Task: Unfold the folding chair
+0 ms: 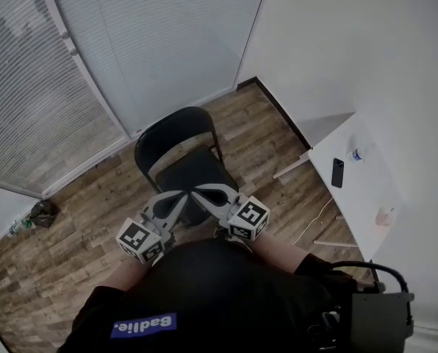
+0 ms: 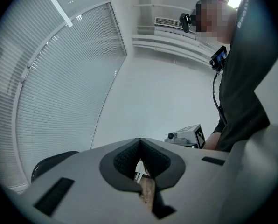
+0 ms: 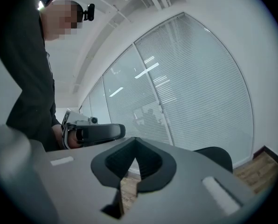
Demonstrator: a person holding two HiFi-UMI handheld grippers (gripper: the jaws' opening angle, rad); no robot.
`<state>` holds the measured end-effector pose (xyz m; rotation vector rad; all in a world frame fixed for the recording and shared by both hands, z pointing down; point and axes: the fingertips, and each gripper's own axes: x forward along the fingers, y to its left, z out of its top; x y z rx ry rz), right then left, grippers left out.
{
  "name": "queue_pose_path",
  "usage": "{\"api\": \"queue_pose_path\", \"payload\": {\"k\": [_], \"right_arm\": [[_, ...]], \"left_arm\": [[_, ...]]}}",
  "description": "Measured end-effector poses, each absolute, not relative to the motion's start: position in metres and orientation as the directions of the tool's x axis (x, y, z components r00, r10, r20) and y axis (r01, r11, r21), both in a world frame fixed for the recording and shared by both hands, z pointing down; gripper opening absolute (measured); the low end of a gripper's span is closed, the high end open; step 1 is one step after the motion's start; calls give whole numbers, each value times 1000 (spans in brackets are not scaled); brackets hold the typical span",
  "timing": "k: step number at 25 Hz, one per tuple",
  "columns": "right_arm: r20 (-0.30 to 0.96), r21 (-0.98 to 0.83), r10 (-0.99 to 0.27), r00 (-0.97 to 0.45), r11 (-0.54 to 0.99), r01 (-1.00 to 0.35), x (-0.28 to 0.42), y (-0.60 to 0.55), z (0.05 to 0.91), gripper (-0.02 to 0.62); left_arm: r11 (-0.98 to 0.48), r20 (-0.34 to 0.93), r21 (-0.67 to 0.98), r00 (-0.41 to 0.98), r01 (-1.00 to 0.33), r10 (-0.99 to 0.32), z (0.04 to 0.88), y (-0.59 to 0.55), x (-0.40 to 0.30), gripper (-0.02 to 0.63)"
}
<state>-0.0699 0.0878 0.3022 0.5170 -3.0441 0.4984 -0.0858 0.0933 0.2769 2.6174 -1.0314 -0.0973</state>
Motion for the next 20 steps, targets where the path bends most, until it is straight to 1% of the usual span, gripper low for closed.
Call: {"api": "queue_pose_path", "payload": {"k": [20], "right_arm": [[81,-325,-342,-936,879,-350,-63,81,309,2]], "left_arm": [[-682,84,331,741,-652,-666,285,87,-85,6]]}}
